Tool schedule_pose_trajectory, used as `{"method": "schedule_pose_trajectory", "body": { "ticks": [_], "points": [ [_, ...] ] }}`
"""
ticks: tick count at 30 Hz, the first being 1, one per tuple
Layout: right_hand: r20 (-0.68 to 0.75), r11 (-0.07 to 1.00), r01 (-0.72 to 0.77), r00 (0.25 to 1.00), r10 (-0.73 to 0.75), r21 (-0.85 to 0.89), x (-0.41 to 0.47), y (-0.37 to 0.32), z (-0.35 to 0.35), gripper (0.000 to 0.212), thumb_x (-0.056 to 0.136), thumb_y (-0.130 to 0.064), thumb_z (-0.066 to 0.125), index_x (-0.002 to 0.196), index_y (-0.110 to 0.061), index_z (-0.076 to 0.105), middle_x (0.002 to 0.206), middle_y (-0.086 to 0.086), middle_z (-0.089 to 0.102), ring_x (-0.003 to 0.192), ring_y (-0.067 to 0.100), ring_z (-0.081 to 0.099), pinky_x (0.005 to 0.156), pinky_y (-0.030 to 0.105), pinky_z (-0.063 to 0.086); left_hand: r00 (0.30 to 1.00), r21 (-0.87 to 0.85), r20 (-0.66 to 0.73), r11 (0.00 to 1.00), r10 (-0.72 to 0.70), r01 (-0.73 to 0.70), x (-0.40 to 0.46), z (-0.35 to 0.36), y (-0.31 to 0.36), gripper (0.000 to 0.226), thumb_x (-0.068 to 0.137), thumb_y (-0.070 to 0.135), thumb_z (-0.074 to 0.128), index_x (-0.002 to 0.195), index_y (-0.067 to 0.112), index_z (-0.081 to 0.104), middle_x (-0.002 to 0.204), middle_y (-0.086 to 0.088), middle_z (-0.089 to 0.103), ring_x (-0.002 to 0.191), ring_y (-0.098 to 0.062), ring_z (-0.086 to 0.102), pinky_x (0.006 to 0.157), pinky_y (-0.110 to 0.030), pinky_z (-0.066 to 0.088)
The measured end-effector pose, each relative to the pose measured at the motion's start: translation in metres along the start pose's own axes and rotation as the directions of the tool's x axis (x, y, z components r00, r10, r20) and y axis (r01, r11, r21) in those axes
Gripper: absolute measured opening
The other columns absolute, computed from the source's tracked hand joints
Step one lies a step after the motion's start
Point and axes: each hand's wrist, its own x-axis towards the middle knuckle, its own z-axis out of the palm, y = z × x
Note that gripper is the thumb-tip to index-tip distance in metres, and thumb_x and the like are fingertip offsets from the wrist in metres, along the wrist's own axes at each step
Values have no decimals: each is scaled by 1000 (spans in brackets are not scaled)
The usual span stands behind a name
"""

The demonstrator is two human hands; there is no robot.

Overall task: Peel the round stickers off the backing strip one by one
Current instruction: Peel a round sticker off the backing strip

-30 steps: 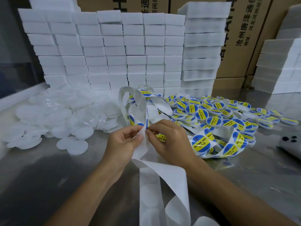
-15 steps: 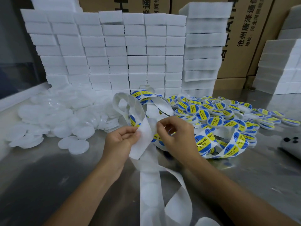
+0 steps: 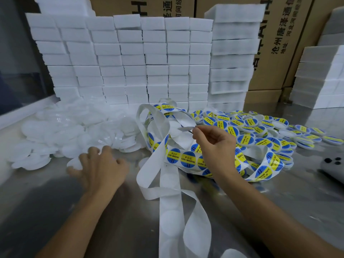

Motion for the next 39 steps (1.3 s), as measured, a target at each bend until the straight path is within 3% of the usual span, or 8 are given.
{"method": "schedule_pose_trajectory", "body": {
  "ticks": [3, 8, 17, 22, 25, 28, 32, 39],
  "points": [
    [0, 1000, 5, 1000, -5, 18, 0, -2, 0, 9, 87, -9, 73, 93, -14, 77, 81, -10, 75, 78, 5, 72, 72, 16, 55, 984, 95, 157, 993, -89, 75, 5, 1, -14, 40, 85, 33, 54, 120, 14, 51, 131, -15, 43, 124, -38, 36, 99, -50, 36],
    [6, 999, 25, 1000, -25, 40, -2, -8, -1, 17, 85, -5, 73, 86, -22, 76, 80, -12, 75, 77, 4, 71, 73, 16, 56, 996, 42, 68, 998, -51, 48, 10, 8, -23, 22, 87, 19, 57, 104, 7, 64, 109, -17, 58, 107, -37, 48, 74, -38, 38],
    [7, 993, 108, 994, -107, -50, -3, -9, 0, 21, 85, -6, 75, 99, -22, 72, 84, -14, 71, 76, 6, 67, 74, 18, 54, 989, -322, 149, 945, 3, 46, 10, 16, -12, 19, 75, 27, 76, 88, 19, 64, 87, -1, 63, 98, -30, 59, 75, -33, 43],
    [13, 993, 96, 995, -95, -70, -3, -8, 0, 17, 87, -10, 72, 84, -27, 71, 86, -11, 71, 79, 7, 67, 72, 24, 55, 989, -416, -74, 897, 129, -148, 2, 16, -2, 31, 71, 26, 82, 95, 20, 62, 101, -3, 65, 95, -27, 59, 73, -31, 41],
    [48, 989, 128, 991, -125, -68, -5, -9, 1, 13, 88, -12, 72, 85, -25, 69, 110, -4, 57, 89, 8, 65, 69, 22, 55, 891, -405, -359, 814, 278, -418, -2, 8, 6, 34, 70, 19, 82, 97, 11, 64, 99, -6, 66, 89, -31, 62, 71, -34, 44],
    [98, 995, 84, 992, -79, -57, -8, -13, 2, 11, 89, -15, 70, 86, -24, 66, 105, -3, 62, 83, 4, 63, 68, 23, 53, 723, -330, -554, 689, 413, -646, -12, -1, 19, 32, 72, 20, 75, 99, 4, 65, 109, -10, 67, 97, -29, 63, 81, -39, 51],
    [243, 999, 14, 970, -24, 42, -17, -21, 8, 18, 87, -16, 73, 96, -25, 61, 96, -2, 67, 79, 4, 65, 65, 26, 55, 593, -229, -619, 604, 515, -763, -24, -8, 31, 33, 77, 21, 74, 101, 1, 68, 116, -14, 67, 100, -32, 65, 84, -42, 55],
    [375, 984, -89, 927, 25, 154, -32, -24, 20, 42, 82, 2, 74, 106, -24, 51, 89, 17, 72, 82, 33, 69, 80, 43, 57, 519, -224, -608, 497, 601, -838, -37, -11, 43, 36, 76, 11, 80, 107, -3, 67, 122, -17, 64, 107, -32, 64, 91, -35, 53]
  ]
}}
